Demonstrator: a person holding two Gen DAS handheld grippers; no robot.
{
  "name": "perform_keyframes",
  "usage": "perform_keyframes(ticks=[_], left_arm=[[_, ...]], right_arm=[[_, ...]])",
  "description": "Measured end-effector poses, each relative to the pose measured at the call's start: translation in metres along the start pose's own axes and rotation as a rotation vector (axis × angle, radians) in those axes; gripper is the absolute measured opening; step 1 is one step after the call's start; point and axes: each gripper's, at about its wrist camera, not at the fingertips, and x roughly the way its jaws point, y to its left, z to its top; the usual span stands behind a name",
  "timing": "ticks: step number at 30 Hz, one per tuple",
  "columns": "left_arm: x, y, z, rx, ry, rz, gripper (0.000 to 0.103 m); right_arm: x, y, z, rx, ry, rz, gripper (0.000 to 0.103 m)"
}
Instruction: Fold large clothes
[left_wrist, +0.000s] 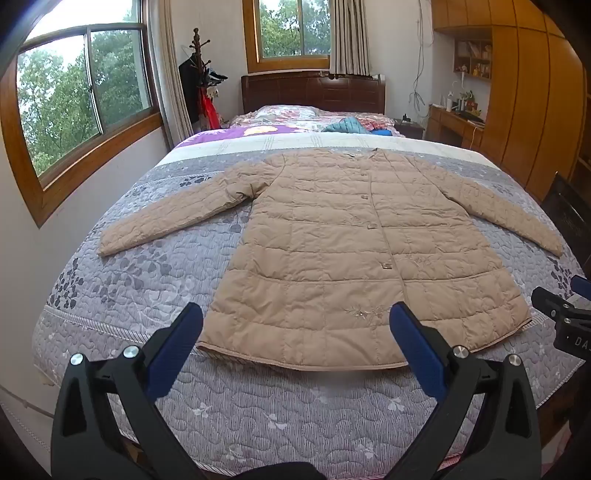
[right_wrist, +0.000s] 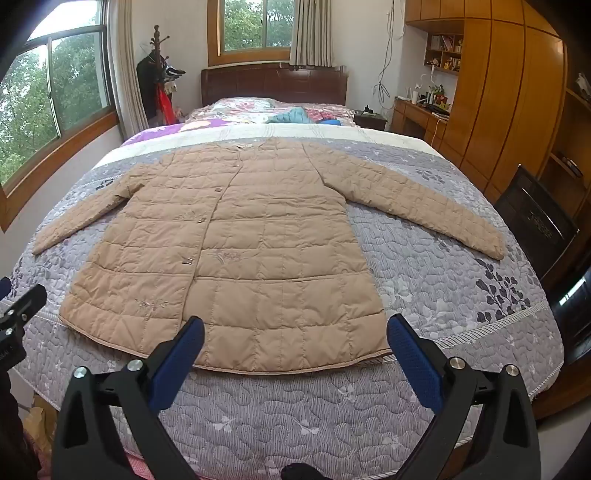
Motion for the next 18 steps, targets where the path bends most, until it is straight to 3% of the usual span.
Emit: perform_keyframes(ticks=[18], left_arm=[[0.0001,0.0002,0.0000,-0.003,0.002,-0.003,0.100]], right_arm=[[0.0005,0.0007,-0.0002,0.000,0.003,0.000,0.099]])
